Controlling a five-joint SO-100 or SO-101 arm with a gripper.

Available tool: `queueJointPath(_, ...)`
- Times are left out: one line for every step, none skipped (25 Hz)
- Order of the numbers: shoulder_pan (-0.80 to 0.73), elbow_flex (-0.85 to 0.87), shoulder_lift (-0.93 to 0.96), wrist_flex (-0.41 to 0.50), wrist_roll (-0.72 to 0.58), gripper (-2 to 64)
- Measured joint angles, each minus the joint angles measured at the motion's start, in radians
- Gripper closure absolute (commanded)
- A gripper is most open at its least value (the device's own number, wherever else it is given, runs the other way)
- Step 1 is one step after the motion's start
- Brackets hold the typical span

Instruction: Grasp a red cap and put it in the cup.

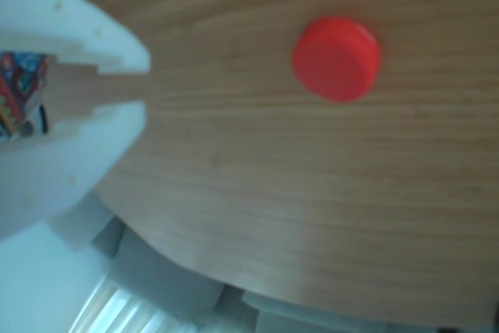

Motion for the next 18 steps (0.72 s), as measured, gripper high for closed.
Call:
queueJointPath(0.0,-0.012,0.0,0.002,0.0,60.7)
queueJointPath(0.0,-0.025,0.0,0.003,0.0,60.6)
queueJointPath(0.0,-0.035,0.0,0.003,0.0,60.6)
queueJointPath(0.0,-0.051,0.0,0.003,0.0,60.6)
queueJointPath(0.0,-0.071,0.0,0.003,0.0,60.6)
queueJointPath(0.0,-0.095,-0.006,0.003,0.0,60.6)
queueJointPath(0.0,-0.121,-0.021,0.003,0.0,60.6)
queueJointPath(0.0,-0.158,-0.052,0.003,0.0,60.6)
queueJointPath(0.0,-0.198,-0.091,0.003,0.0,60.6)
queueJointPath(0.0,-0.239,-0.137,0.003,0.0,60.6)
queueJointPath(0.0,-0.285,-0.189,0.003,0.0,60.6)
queueJointPath(0.0,-0.334,-0.244,0.003,0.0,60.6)
queueJointPath(0.0,-0.385,-0.304,0.003,0.0,60.6)
queueJointPath(0.0,-0.433,-0.359,0.003,0.0,60.6)
queueJointPath(0.0,-0.477,-0.408,0.012,0.0,60.6)
queueJointPath(0.0,-0.522,-0.454,0.026,0.0,60.6)
queueJointPath(0.0,-0.56,-0.502,0.04,0.0,60.5)
queueJointPath(0.0,-0.598,-0.543,0.057,0.0,60.5)
